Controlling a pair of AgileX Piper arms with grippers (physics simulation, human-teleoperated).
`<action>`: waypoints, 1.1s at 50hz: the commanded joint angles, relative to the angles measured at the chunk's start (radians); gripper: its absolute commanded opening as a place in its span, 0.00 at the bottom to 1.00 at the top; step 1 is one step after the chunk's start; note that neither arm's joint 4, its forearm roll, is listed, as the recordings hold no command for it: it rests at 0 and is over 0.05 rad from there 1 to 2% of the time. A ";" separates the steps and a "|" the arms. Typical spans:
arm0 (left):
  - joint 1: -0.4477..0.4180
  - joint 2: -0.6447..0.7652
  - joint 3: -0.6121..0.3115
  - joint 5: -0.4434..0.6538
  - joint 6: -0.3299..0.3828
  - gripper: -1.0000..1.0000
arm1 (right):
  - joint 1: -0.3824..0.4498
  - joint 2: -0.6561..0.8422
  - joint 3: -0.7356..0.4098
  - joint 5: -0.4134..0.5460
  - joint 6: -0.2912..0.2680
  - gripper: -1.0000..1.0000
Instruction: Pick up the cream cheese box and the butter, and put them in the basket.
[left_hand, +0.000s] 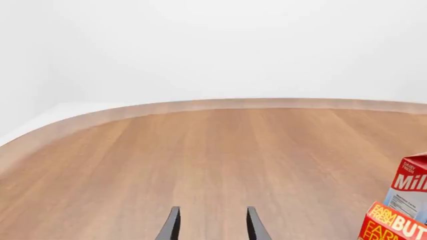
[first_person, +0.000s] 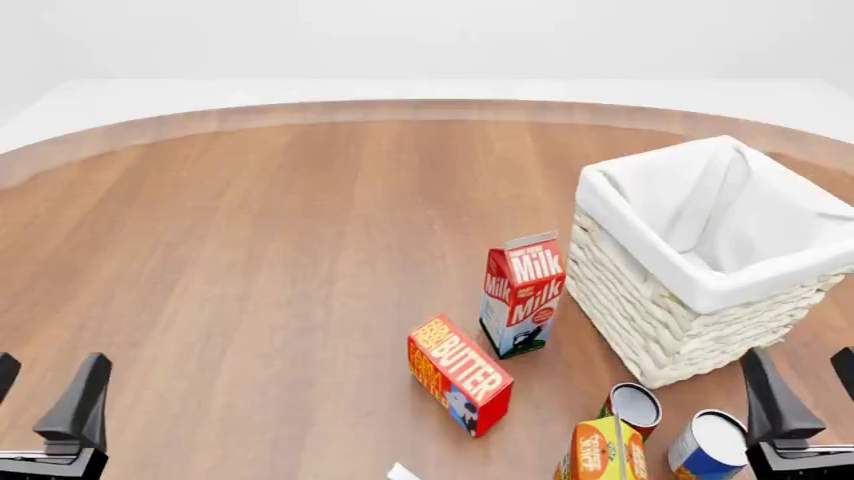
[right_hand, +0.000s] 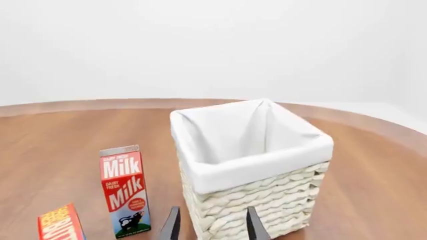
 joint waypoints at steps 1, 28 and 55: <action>0.000 0.005 -0.003 -0.001 0.000 1.00 | 0.083 0.088 -0.053 -0.033 0.049 1.00; 0.000 0.005 -0.003 -0.001 0.000 1.00 | 0.418 0.417 -0.524 0.177 -0.071 1.00; 0.000 0.005 -0.003 -0.001 0.000 1.00 | 0.699 0.707 -0.903 0.334 -0.012 1.00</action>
